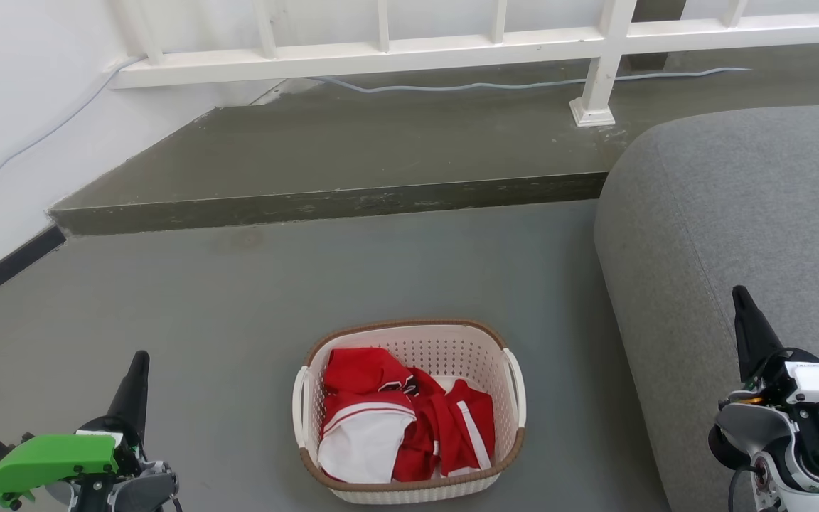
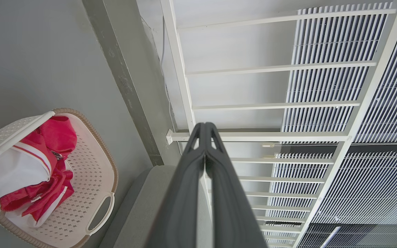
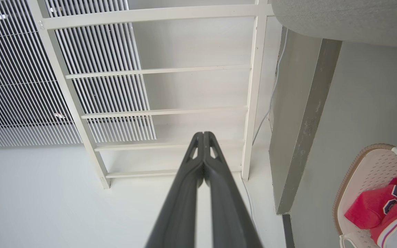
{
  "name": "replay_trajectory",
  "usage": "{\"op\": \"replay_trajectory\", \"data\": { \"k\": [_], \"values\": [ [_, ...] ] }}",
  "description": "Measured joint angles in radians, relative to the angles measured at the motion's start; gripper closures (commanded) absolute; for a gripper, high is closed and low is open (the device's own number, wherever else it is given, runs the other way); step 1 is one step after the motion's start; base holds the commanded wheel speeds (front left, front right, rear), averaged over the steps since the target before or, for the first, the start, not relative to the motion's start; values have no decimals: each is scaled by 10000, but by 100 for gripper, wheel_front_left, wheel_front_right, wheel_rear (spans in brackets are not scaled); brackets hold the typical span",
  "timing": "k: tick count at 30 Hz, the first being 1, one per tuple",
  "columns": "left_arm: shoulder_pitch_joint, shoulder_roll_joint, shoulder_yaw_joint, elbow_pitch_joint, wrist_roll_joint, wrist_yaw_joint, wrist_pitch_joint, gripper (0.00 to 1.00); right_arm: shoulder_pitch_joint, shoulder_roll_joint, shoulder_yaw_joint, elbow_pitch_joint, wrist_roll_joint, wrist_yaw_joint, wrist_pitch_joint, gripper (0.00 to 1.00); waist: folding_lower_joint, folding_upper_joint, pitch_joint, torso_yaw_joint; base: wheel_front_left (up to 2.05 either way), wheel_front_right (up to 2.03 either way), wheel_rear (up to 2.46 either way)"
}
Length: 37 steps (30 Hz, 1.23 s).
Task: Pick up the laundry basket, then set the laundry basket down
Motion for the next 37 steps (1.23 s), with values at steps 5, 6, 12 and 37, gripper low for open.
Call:
{"op": "replay_trajectory", "data": {
  "k": [5, 6, 12, 37],
  "values": [
    [-4, -2, 8, 10, 0, 0, 0, 100, -1, 2, -6, 15, 0, 0, 0, 100, 0, 0, 0, 0, 0, 0, 0],
    [-4, -2, 8, 12, 0, 0, 0, 100, -1, 2, -8, 19, 0, 0, 0, 100, 0, 0, -1, 0, 0, 0, 0],
    [-7, -4, 21, 15, 0, 0, 0, 100, -1, 4, -12, 29, 0, 0, 0, 100, 0, 0, -1, 0, 0, 0, 0],
    [-64, -13, 48, 33, 0, -2, 27, 100, -3, 8, -27, 44, -2, 2, 15, 100, 0, 0, -2, 0, 0, 0, 0]
  ]
}}
